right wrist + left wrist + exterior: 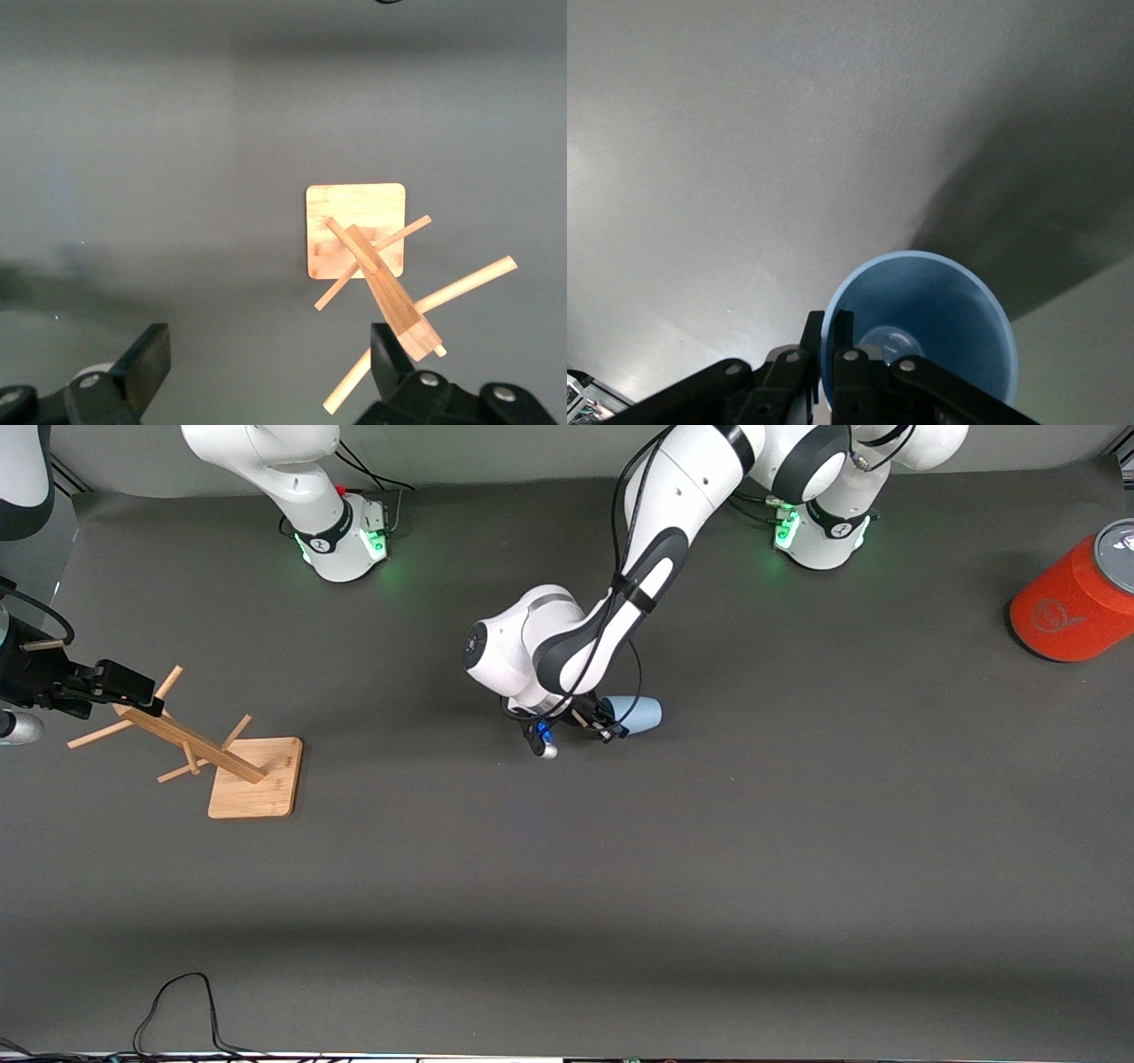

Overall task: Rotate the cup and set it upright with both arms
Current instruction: 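Lift and rotate the cup with the left gripper, opening facing up, then lower the upright cup onto the table and open the left gripper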

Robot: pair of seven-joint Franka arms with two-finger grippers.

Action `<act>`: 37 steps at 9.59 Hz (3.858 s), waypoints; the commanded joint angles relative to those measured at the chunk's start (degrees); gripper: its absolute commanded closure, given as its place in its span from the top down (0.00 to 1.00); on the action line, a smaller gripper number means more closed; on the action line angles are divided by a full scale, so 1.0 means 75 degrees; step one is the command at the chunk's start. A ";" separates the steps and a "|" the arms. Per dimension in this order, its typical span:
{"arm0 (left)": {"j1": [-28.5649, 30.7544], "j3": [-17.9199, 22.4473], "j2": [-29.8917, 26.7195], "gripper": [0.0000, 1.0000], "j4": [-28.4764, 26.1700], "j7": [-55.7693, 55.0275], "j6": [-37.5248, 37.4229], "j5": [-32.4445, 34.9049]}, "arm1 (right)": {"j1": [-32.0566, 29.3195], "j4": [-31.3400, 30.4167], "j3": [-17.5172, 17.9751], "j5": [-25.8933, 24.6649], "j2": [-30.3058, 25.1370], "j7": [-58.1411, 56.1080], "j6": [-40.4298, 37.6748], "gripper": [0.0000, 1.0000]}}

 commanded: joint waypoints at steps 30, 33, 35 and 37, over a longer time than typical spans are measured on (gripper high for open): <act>0.1677 0.0083 -0.3939 0.15 -0.7881 -0.4003 1.0656 -0.2767 | -0.0038 -0.0074 0.0046 -0.0089 -0.0043 -0.0174 0.0064 1.00; 0.1736 0.0107 -0.4020 1.00 -0.7846 -0.3991 1.0527 -0.2767 | -0.0038 -0.0074 0.0046 -0.0089 -0.0043 -0.0174 0.0053 1.00; 0.1736 0.0142 -0.4125 1.00 -0.7602 -0.3991 0.9829 -0.2767 | -0.0050 -0.0074 0.0046 -0.0089 -0.0043 -0.0174 0.0053 1.00; 0.1759 0.0189 -0.4313 1.00 -0.7111 -0.3979 0.8821 -0.2767 | -0.0038 -0.0074 0.0046 -0.0089 -0.0043 -0.0174 0.0053 1.00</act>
